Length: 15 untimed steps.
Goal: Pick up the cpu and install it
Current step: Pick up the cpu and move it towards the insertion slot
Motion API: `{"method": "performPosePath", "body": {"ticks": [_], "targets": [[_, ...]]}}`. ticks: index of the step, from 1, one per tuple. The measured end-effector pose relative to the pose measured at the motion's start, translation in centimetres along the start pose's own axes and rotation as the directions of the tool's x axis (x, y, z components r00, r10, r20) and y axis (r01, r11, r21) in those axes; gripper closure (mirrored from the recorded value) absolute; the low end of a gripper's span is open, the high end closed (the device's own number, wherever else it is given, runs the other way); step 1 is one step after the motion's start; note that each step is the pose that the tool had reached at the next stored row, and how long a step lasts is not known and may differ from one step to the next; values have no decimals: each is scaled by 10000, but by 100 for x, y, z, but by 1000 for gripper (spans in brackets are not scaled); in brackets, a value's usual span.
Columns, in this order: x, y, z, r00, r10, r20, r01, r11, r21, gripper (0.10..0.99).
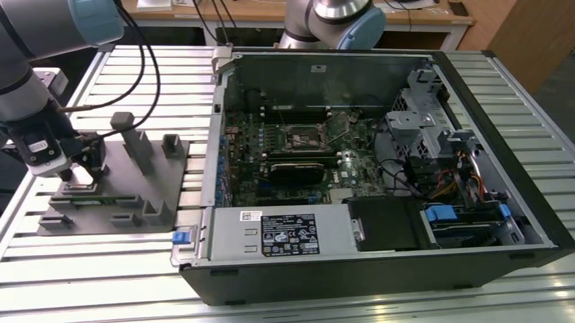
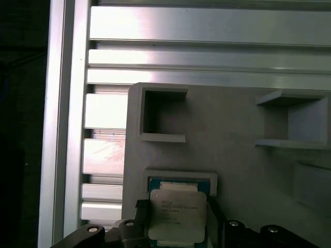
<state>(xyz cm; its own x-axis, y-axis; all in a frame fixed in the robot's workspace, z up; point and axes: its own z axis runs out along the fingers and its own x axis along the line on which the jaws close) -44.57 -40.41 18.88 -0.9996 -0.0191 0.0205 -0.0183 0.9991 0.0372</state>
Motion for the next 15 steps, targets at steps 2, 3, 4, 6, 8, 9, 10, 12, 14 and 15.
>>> {"method": "performPosePath", "body": {"ticks": [2,3,4,6,8,9,10,12,14,15], "targets": [[1,1,-17,10000,0,0,0,10000,0,557],[1,1,-27,10000,0,-1,0,10000,0,557],[1,1,-33,10000,0,0,0,10000,0,557],[1,2,-47,10000,0,0,0,10000,0,557],[1,2,-59,10000,0,1,0,10000,0,557],[1,2,-64,10000,0,0,0,10000,0,557],[2,3,-72,10000,0,-1,0,10000,0,557],[2,3,-86,10000,0,0,0,10000,0,557],[2,4,-104,10000,0,0,0,10000,0,557],[3,4,-115,10000,0,1,0,10000,0,557]]}}
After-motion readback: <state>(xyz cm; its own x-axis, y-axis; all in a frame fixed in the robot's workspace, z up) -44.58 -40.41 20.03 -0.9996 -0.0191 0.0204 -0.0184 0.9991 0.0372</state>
